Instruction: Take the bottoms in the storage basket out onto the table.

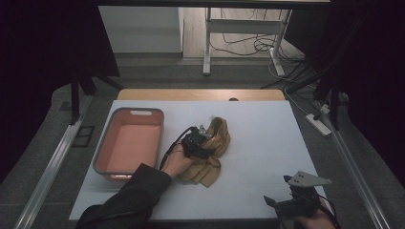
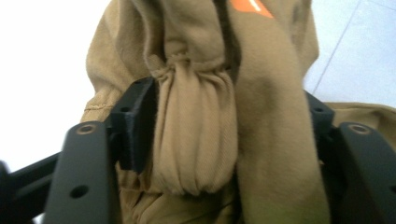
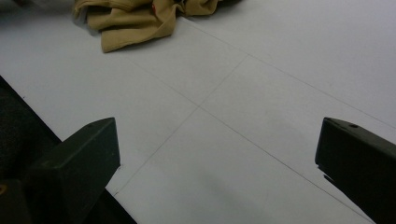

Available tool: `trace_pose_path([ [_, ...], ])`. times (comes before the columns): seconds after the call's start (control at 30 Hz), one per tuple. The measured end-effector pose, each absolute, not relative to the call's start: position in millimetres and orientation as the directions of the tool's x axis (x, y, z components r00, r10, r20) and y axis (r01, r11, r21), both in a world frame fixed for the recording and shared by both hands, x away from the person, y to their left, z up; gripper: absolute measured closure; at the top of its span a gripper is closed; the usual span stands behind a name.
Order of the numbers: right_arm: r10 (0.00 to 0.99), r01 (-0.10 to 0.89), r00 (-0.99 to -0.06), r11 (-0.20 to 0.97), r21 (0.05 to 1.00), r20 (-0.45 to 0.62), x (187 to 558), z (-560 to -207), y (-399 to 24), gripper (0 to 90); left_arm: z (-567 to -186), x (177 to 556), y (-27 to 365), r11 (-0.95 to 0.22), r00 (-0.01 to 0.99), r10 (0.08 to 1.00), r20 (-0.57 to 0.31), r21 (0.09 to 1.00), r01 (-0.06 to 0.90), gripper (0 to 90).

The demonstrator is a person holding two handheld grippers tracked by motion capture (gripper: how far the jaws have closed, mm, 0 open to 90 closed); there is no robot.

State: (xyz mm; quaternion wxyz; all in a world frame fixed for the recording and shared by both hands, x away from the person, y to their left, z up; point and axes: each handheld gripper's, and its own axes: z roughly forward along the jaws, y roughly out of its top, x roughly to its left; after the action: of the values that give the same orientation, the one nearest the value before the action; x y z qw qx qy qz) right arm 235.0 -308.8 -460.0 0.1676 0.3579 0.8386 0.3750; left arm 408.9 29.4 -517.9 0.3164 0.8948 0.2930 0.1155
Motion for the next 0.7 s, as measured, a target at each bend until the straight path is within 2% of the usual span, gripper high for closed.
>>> trace_pose_path([
  [0.03,0.725,0.474,-0.688,0.463,0.749,-0.012,234.9,-460.0,-308.9,0.1,-518.0,409.8,29.9,-0.620,0.794,0.608,0.019,0.637,0.459,31.3],
  [0.2,0.725,0.474,-0.689,0.461,0.750,-0.011,234.8,-459.9,-309.2,0.1,-517.2,410.6,30.4,-0.611,0.788,0.616,0.010,0.638,0.469,27.1],
  [0.37,0.724,0.473,-0.689,0.462,0.750,-0.011,234.8,-459.9,-309.0,0.1,-516.8,413.6,32.8,-0.581,0.781,0.623,-0.043,0.642,0.500,15.5],
  [0.47,0.724,0.473,-0.690,0.462,0.750,-0.011,234.9,-459.9,-309.1,0.1,-516.0,414.4,32.6,-0.570,0.779,0.623,-0.072,0.640,0.515,12.4],
  [0.57,0.724,0.474,-0.690,0.462,0.750,-0.010,234.9,-459.9,-309.1,0.1,-515.8,414.9,30.9,-0.581,0.791,0.606,-0.090,0.629,0.517,1.5],
  [0.7,0.723,0.473,-0.691,0.462,0.750,-0.010,234.8,-459.9,-309.1,0.1,-514.9,413.3,27.8,-0.606,0.803,0.592,-0.069,0.619,0.500,0.0],
])
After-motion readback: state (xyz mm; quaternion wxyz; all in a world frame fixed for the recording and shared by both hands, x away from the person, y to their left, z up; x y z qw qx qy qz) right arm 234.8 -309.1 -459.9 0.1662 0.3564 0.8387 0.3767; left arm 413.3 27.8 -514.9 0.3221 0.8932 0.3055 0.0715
